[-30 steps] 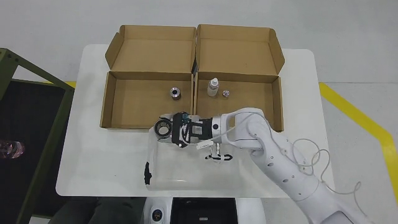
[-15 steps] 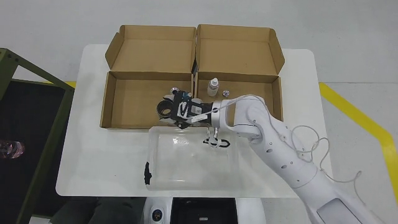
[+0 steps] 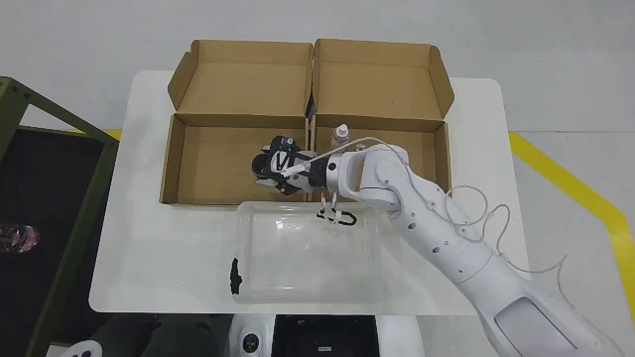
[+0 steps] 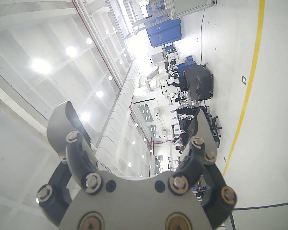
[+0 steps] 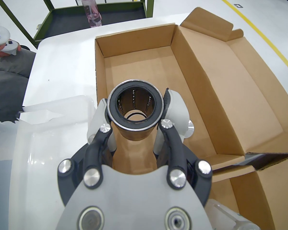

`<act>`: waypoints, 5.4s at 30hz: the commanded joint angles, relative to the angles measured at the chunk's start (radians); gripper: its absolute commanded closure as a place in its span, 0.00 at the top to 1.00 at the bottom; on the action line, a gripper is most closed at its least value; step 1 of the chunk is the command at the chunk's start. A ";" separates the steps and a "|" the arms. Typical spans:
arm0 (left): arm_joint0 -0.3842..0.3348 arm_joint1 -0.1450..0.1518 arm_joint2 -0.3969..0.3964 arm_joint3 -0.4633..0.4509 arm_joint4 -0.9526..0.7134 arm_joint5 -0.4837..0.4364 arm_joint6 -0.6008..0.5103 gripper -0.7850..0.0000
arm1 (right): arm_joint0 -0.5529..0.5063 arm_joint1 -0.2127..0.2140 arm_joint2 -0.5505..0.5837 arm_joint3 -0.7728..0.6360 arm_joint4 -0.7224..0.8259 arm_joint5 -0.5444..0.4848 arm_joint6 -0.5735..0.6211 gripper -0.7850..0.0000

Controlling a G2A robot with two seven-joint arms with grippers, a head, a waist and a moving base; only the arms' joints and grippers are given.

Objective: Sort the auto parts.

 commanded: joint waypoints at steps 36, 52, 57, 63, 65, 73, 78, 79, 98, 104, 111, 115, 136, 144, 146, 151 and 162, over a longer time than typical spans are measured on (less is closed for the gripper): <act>0.000 0.000 0.000 0.000 0.000 0.000 0.000 1.00 | 0.046 -0.055 -0.075 0.193 -0.149 0.024 -0.031 0.27; 0.000 0.000 0.000 0.000 0.000 0.000 0.000 1.00 | 0.021 -0.048 -0.040 0.150 -0.182 0.002 -0.007 0.46; 0.000 0.000 0.000 0.000 0.000 0.000 0.000 1.00 | 0.012 -0.047 -0.033 0.135 -0.190 0.001 -0.001 0.47; 0.000 0.000 0.000 0.000 0.000 0.000 0.000 1.00 | 0.008 -0.045 -0.016 0.090 -0.190 -0.006 -0.005 0.48; 0.000 0.000 0.000 0.000 0.000 0.000 0.000 1.00 | 0.008 -0.045 -0.010 0.073 -0.187 -0.008 -0.004 0.48; 0.000 0.000 0.000 0.000 0.000 0.000 0.000 1.00 | -0.001 -0.040 0.022 -0.001 -0.173 -0.018 -0.004 0.49; 0.000 0.000 0.000 0.000 0.000 0.000 0.000 1.00 | -0.025 -0.028 0.064 -0.067 -0.170 -0.033 -0.010 0.49; 0.000 0.000 0.000 0.000 0.000 0.000 0.000 1.00 | -0.034 -0.024 0.074 -0.085 -0.170 -0.038 -0.011 0.49; 0.000 0.000 0.000 0.000 0.000 0.000 0.000 1.00 | -0.300 0.064 0.319 -0.401 -0.219 -0.163 -0.017 0.63; 0.000 0.000 0.000 0.000 0.000 0.000 0.000 1.00 | -0.399 0.092 0.425 -0.461 -0.231 -0.193 -0.050 0.65; 0.000 0.000 0.000 0.000 0.000 0.000 0.000 1.00 | -0.513 0.118 0.544 -0.486 -0.239 -0.189 -0.129 0.67; 0.000 0.000 0.000 0.000 0.000 0.000 0.000 1.00 | -0.581 0.131 0.613 -0.503 -0.257 -0.171 -0.191 0.68; 0.000 0.000 0.000 0.000 0.000 0.000 0.000 1.00 | -0.884 0.176 0.910 -0.503 -0.333 -0.093 -0.549 0.75; 0.000 0.000 0.000 0.000 0.000 0.000 0.000 1.00 | -0.937 0.184 0.965 -0.481 -0.339 -0.068 -0.649 0.78; 0.000 0.000 0.000 0.000 0.000 0.000 0.000 1.00 | -0.946 0.186 0.974 -0.470 -0.345 -0.062 -0.669 0.80; 0.000 0.000 0.000 0.000 0.000 0.000 0.000 1.00 | -0.955 0.190 0.993 -0.436 -0.346 -0.048 -0.700 0.89; 0.000 0.000 0.000 0.000 0.000 0.000 0.000 1.00 | -0.944 0.196 1.011 -0.386 -0.308 -0.036 -0.717 1.00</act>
